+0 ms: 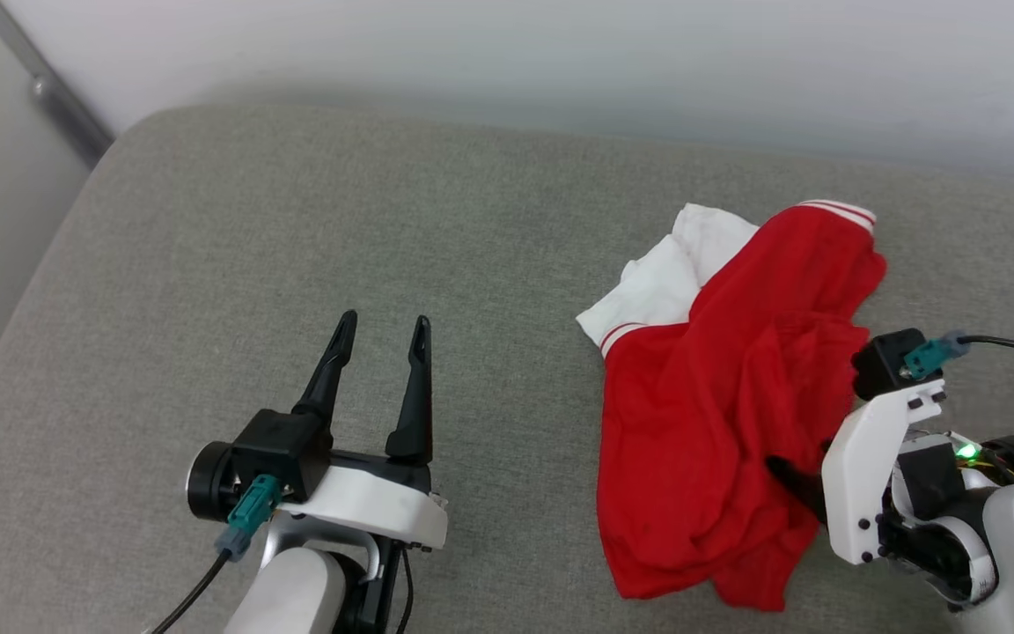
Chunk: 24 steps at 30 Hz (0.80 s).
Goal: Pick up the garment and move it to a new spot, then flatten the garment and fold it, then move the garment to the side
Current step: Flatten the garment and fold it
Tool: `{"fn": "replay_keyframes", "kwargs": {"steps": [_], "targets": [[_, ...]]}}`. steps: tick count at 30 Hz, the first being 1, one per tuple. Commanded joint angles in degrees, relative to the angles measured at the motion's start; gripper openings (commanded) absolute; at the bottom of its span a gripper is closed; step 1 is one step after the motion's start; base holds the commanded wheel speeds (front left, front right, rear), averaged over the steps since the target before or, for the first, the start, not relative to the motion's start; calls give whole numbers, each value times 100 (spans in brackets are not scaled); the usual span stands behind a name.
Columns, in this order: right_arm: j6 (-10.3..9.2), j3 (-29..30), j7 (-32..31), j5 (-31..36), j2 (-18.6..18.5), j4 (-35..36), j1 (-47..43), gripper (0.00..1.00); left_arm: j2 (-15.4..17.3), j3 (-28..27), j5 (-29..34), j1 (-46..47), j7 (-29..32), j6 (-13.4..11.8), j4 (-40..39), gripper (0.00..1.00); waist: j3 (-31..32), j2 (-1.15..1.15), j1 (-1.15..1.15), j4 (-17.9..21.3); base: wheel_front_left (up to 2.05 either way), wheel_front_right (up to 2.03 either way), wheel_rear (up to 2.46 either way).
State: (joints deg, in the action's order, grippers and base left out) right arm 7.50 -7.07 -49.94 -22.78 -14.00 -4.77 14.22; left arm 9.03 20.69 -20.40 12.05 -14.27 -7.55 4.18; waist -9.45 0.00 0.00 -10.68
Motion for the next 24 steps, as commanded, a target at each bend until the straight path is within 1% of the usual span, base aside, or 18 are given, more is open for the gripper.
{"fn": "replay_keyframes", "kwargs": {"steps": [1,3,6,7,8,9,12,16,19,20,23,24], "targets": [[-2,-81,-128,-60,-72,-152,133,100,-27,20,20,127,-40,38,30,100,-237,0,0,-223,0,0,0],[-2,-180,-220,-58,-130,-389,191,100,-46,9,38,184,-63,51,71,100,-294,0,0,-289,0,0,0],[-2,-268,-292,-92,-113,-864,154,100,-66,-12,72,242,-67,63,132,100,-302,0,0,-330,0,0,0],[-3,-277,-320,-140,-70,-1012,111,76,-77,-20,64,244,-70,68,146,100,-298,0,0,-331,0,0,0],[-3,-318,-309,-128,-66,-1121,85,39,-90,-26,59,241,-76,79,167,100,-280,0,0,-328,0,0,0],[-3,-349,-272,-138,-58,-1192,63,0,-94,-33,52,219,-81,77,180,100,-255,0,0,-315,0,0,0],[-2,-370,11,-183,-69,-1046,133,0,-65,-98,41,118,-87,52,219,100,-162,0,0,-207,0,0,0],[-2,-206,579,-105,-139,-497,177,0,25,-161,43,-15,-94,48,233,100,47,0,0,57,0,0,0],[-2,44,820,-38,-93,-55,-101,0,94,-219,13,-155,-91,5,205,100,193,0,0,353,0,0,0],[-2,44,820,-38,-93,-55,-101,0,94,-219,13,-155,-91,5,205,100,193,0,0,353,0,0,0],[-2,401,904,81,23,393,-654,0,157,-286,-45,-354,-60,-44,191,100,391,0,0,608,0,0,0],[-2,486,902,102,117,534,-885,0,183,-310,-51,-417,-47,-68,193,100,466,0,0,683,0,0,0]]}}
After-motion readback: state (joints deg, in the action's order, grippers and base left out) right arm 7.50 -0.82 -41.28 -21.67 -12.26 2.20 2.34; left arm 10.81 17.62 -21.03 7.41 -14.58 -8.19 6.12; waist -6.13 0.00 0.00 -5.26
